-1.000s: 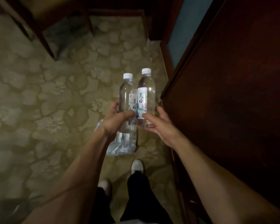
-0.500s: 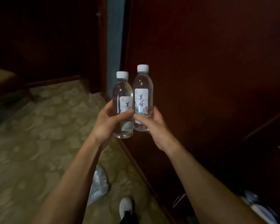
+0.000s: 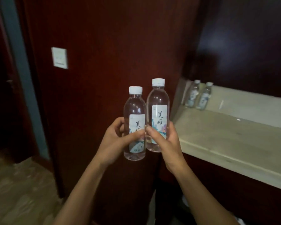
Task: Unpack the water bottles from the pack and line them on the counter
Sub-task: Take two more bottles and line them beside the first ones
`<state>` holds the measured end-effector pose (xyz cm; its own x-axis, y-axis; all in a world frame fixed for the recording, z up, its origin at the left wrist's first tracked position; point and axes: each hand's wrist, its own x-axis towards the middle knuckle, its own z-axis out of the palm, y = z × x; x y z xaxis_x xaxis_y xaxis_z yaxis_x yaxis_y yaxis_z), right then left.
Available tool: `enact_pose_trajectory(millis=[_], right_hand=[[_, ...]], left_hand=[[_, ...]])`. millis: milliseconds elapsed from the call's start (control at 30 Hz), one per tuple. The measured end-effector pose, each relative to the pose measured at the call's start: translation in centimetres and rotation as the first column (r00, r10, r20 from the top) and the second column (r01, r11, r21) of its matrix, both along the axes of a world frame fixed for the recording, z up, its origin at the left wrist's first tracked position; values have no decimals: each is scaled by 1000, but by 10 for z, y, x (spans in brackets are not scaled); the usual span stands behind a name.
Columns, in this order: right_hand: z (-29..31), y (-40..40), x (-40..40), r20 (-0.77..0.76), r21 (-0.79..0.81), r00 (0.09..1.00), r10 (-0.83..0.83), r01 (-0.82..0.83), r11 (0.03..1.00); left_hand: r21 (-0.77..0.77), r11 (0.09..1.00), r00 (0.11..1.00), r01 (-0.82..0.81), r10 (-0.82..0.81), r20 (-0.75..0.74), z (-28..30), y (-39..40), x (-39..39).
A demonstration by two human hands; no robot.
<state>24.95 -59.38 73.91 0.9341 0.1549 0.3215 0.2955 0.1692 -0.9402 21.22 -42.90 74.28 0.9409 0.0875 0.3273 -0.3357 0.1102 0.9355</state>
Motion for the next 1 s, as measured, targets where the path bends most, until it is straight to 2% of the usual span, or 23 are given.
enact_pose_trajectory(millis=[133,233,533,800,1000], right_hand=[[16,-84,15,124,83,982,-144,134,987],[27,-151,30,175,88,960,-218,205,975],[29,-311,94,126,-71,948,-293,304,950],[7,-355,173,63,-203,919,-389,394,897],[-11,-357,233,24,-201,881,-472,467,861]], left_hand=[[37,994,992,101,-104,77,20,-84,26],[57,989,983,136,-142,116,33,-152,52],[187,973,985,134,-151,81,27,-292,146],[224,961,984,164,-174,26,14,-330,228],[214,955,979,203,-201,-34,-7,-344,302]])
